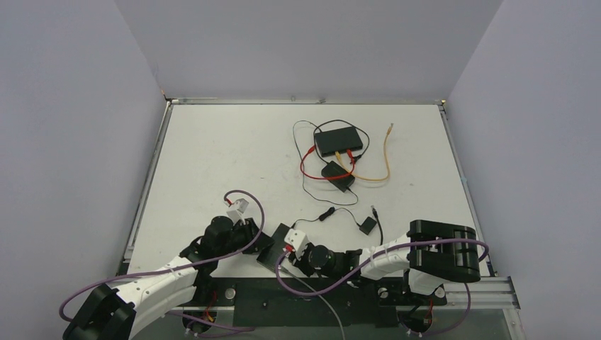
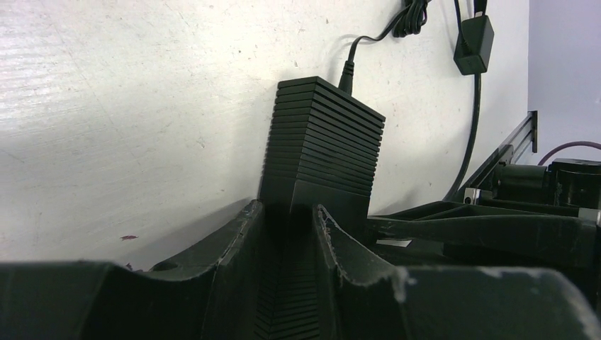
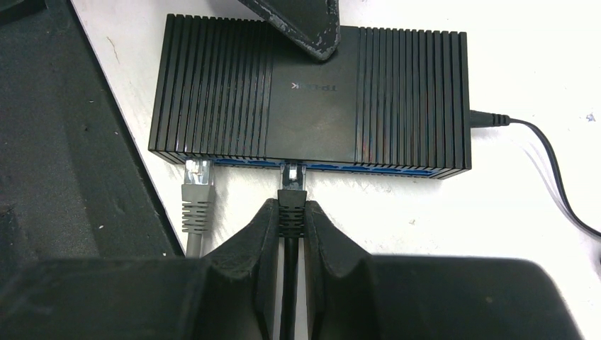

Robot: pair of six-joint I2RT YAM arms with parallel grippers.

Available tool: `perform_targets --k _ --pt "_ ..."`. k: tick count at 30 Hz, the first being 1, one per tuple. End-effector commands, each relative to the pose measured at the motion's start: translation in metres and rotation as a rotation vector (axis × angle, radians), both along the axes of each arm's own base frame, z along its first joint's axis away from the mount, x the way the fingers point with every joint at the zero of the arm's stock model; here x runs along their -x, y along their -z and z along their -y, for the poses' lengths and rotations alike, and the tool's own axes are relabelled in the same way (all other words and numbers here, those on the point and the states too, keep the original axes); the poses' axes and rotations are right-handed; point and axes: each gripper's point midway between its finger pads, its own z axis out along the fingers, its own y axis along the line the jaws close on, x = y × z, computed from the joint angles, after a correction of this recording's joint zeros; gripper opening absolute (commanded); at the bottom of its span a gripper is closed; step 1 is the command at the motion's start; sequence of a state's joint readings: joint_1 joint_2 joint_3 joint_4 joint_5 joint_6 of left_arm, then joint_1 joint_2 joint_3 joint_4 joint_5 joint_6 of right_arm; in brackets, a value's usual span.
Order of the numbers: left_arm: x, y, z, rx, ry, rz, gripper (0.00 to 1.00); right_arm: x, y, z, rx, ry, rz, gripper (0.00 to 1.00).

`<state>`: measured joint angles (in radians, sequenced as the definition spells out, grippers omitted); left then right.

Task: Insert the plug into the switch port
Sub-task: Move the switch port to the center of the board.

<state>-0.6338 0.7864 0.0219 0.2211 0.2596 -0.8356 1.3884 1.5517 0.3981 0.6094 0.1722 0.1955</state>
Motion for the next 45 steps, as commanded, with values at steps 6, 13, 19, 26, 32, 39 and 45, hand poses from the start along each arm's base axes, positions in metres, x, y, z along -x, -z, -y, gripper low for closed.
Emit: perform_targets --k 6,13,19,26,32,39,45 --pt "0.034 -0.021 0.022 0.075 0.187 -0.094 0.27 -0.042 -0.062 -0.035 -0.191 0.122 0.034 0.00" --pt "0.005 -0.035 0.015 -0.026 0.092 -0.033 0.42 -0.048 -0.057 -0.023 -0.137 0.144 0.020 0.00" --pt "-0.025 -0.050 -0.005 -0.124 -0.041 0.007 0.54 -0.068 -0.055 -0.009 -0.090 0.191 0.015 0.00" --pt "-0.053 -0.078 -0.033 -0.144 -0.217 0.053 0.57 -0.097 -0.065 -0.012 -0.087 0.216 0.012 0.00" --pt "-0.062 -0.104 -0.049 -0.156 -0.295 0.105 0.59 -0.125 -0.067 -0.017 -0.074 0.257 0.004 0.00" --pt "-0.066 -0.130 -0.057 -0.154 -0.329 0.166 0.60 -0.163 -0.073 -0.037 -0.077 0.313 -0.012 0.00" --pt "-0.063 -0.136 -0.060 -0.164 -0.321 0.177 0.60 -0.200 -0.063 -0.050 -0.061 0.394 -0.063 0.00"
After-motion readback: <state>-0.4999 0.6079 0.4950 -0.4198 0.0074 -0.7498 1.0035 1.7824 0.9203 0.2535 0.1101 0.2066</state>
